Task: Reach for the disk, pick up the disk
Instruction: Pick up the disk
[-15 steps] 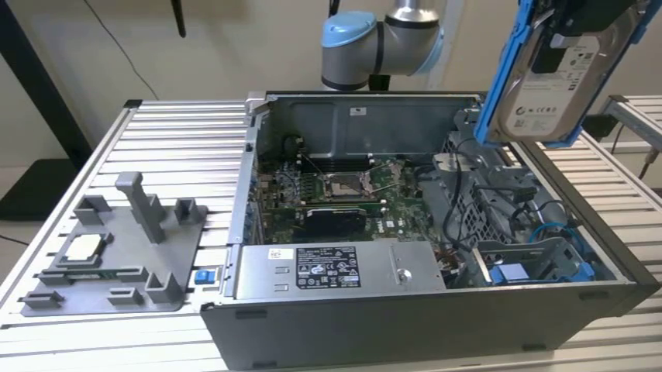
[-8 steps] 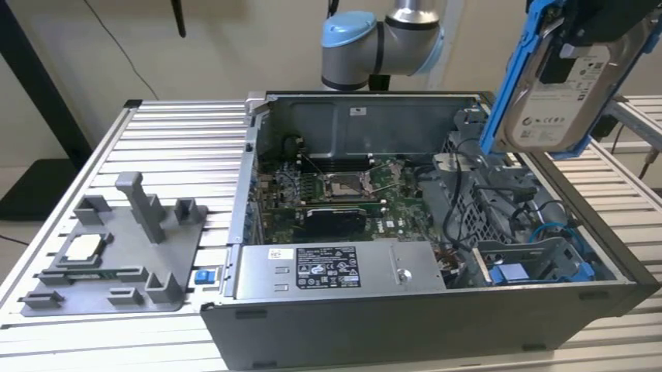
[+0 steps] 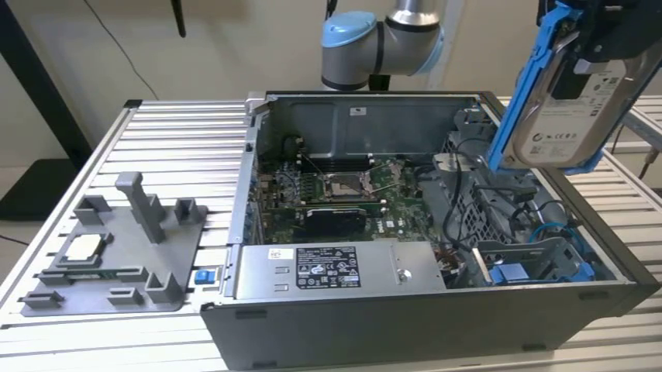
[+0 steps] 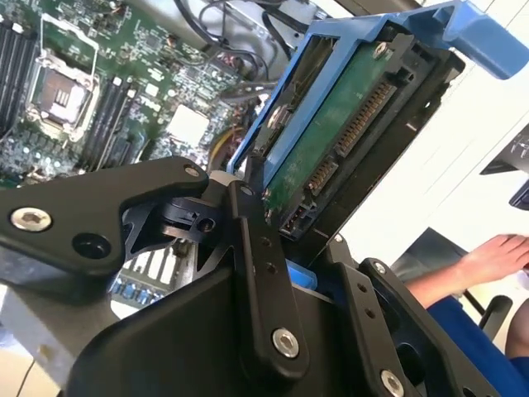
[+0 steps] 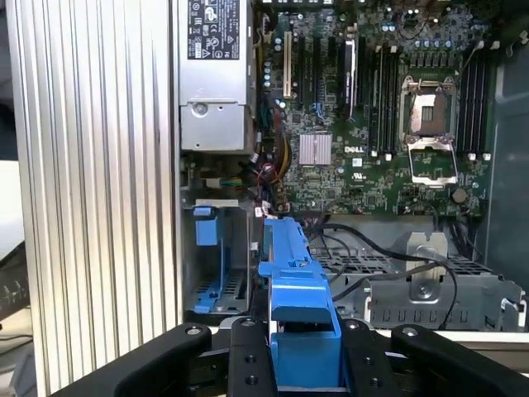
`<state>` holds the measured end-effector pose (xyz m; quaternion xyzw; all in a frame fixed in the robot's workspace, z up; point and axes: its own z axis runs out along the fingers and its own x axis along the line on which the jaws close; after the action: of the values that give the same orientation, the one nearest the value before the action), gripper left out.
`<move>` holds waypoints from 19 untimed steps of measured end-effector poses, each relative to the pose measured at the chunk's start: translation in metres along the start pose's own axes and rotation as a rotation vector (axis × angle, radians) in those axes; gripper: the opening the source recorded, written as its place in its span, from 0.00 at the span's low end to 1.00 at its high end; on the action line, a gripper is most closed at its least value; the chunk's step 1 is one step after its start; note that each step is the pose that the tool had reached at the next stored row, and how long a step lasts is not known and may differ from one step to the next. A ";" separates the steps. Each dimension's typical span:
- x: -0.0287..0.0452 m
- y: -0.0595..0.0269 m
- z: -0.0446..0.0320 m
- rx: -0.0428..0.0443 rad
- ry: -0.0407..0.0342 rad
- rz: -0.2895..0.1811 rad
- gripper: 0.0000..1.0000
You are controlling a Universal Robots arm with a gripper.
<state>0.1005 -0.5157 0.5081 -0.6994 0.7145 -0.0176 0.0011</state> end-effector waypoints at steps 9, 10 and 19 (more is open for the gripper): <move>0.0256 0.0006 0.0042 0.0000 0.0015 0.000 0.00; 0.0282 0.0007 0.0046 0.0001 0.0019 0.000 0.00; 0.0486 0.0013 0.0093 0.0001 0.0036 0.000 0.00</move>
<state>0.0983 -0.5645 0.4999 -0.6994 0.7145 -0.0189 -0.0001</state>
